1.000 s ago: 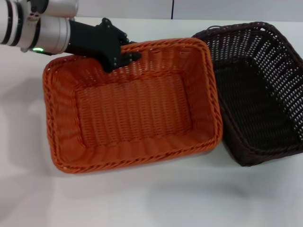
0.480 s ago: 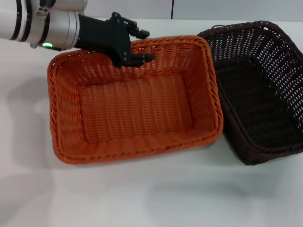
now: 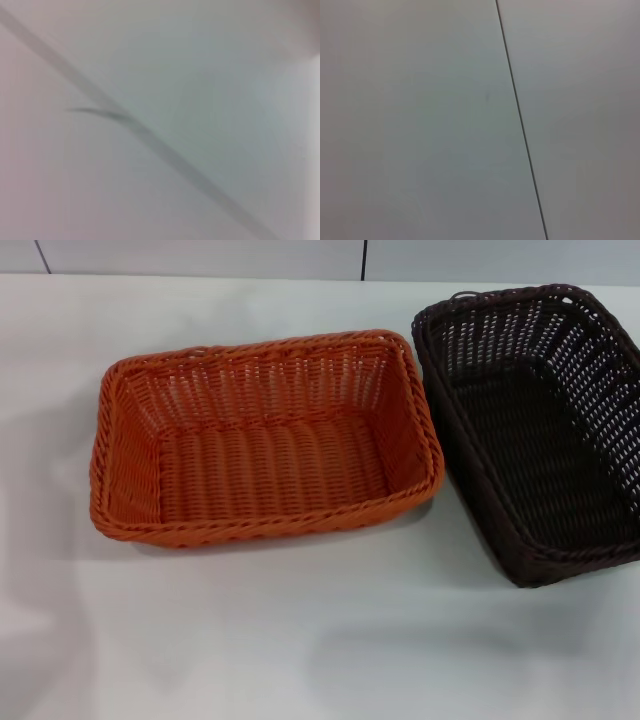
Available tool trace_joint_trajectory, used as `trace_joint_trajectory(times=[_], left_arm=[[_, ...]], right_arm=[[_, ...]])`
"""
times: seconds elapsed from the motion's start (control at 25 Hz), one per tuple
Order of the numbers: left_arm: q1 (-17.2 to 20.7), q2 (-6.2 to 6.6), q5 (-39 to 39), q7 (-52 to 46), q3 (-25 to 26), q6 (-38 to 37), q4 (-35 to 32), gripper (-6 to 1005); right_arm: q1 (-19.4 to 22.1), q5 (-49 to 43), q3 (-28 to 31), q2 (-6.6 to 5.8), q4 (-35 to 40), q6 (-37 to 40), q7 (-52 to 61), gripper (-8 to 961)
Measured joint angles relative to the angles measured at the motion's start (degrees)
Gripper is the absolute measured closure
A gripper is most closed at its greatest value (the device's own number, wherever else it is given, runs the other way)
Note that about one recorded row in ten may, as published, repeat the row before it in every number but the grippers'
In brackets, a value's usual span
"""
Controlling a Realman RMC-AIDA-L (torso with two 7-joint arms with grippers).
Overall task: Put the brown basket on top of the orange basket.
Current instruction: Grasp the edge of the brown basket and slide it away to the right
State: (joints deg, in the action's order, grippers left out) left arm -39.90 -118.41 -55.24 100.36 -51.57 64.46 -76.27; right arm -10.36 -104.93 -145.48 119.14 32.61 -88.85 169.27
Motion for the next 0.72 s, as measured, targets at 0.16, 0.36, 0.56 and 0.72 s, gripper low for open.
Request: trace_joint_trajectory(times=[0.16, 0.36, 0.56, 0.72], left_arm=[[8.61, -0.06, -6.24, 2.26, -9.96, -26.01, -7.55, 149], [12.51, 0.03, -8.7, 4.42, -21.77, -67.35, -7.44, 153], [13.12, 0.25, -1.92, -1.41, -33.51, -103.83, -2.09, 153], [14.11, 0.07, 5.01, -7.75, -36.33, -115.77, 1.32, 153]], right_arm=[[-0.38, -0.66, -0.42, 0.11, 0.73, 0.03, 0.0, 114], [-1.57, -5.23, -0.58, -0.03, 1.32, 0.25, -0.02, 114], [-4.62, -7.15, 0.14, -0.29, 2.02, 0.28, -0.02, 115], [-9.7, -8.0, 0.19, -2.3, 6.14, 0.94, -0.01, 115]])
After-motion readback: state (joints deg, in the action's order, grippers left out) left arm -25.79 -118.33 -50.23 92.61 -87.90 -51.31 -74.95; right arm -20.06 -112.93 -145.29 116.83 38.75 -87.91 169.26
